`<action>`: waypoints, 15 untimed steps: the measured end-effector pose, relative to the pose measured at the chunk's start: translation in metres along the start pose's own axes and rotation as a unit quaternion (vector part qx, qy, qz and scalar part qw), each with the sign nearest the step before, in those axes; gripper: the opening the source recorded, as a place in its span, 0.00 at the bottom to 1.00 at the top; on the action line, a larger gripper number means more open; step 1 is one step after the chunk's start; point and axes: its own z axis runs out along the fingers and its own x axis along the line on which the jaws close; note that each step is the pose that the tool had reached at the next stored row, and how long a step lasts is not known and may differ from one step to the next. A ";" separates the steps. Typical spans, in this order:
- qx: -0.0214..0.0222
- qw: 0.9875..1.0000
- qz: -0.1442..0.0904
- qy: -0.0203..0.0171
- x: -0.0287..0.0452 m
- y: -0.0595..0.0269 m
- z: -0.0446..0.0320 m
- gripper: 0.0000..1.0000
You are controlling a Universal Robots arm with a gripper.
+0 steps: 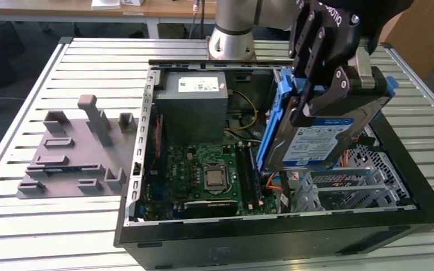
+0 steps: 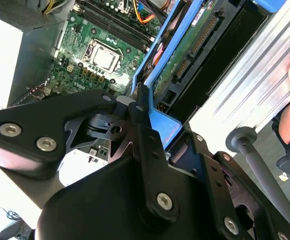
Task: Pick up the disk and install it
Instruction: 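Insert the disk into the insertion slot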
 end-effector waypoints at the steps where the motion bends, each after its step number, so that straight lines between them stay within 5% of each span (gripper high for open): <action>1: 0.000 1.000 0.000 0.000 0.0000 -0.0010 0.0000 0.36; 15: 0.000 1.000 -0.002 0.000 0.0000 -0.0187 0.0028 0.36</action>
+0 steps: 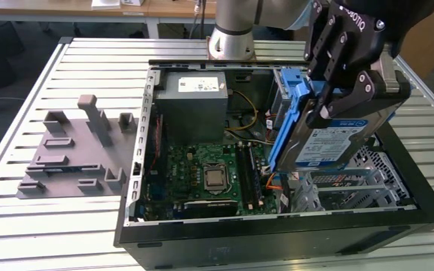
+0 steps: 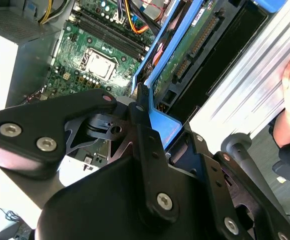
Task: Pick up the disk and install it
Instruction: 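Insert the disk into the insertion slot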
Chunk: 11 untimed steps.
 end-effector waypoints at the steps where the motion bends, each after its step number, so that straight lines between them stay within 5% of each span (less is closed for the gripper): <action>1: 0.000 1.000 0.000 0.000 0.0001 -0.0016 0.0002 0.36; 11: -0.001 1.000 0.000 0.000 -0.0001 -0.0176 0.0011 0.36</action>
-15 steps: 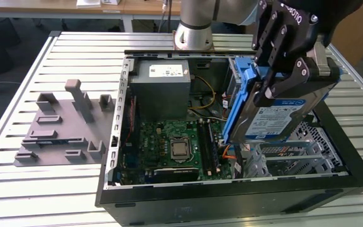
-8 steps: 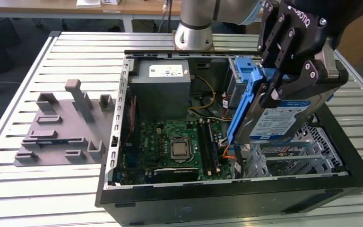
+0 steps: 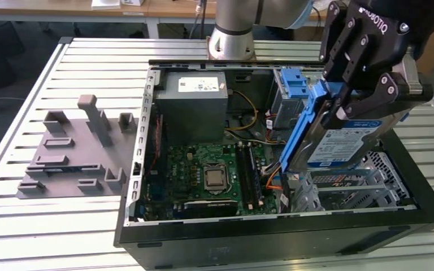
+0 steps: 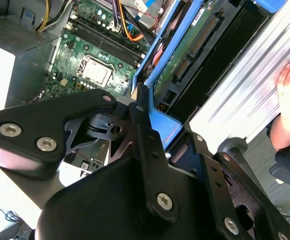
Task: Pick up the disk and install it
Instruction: 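Insert the disk into the insertion slot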
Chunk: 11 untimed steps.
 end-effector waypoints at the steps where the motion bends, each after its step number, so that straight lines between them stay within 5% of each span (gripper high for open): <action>1: 0.000 1.000 0.000 0.000 0.0000 -0.0013 0.0001 0.36; 11: 0.000 1.000 0.000 0.000 -0.0003 -0.0126 0.0013 0.36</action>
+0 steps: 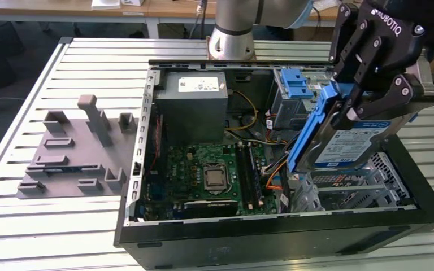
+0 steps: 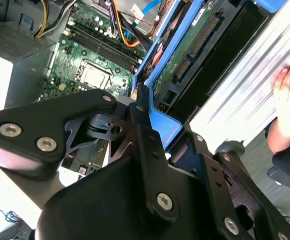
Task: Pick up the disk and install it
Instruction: 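Insert the disk into the insertion slot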
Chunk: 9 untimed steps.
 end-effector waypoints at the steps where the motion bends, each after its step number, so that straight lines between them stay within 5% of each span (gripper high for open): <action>1: 0.000 1.000 0.000 0.000 -0.0001 -0.0097 0.0023 0.36; 9: 0.000 1.000 0.000 0.000 -0.0003 -0.0201 0.0043 0.36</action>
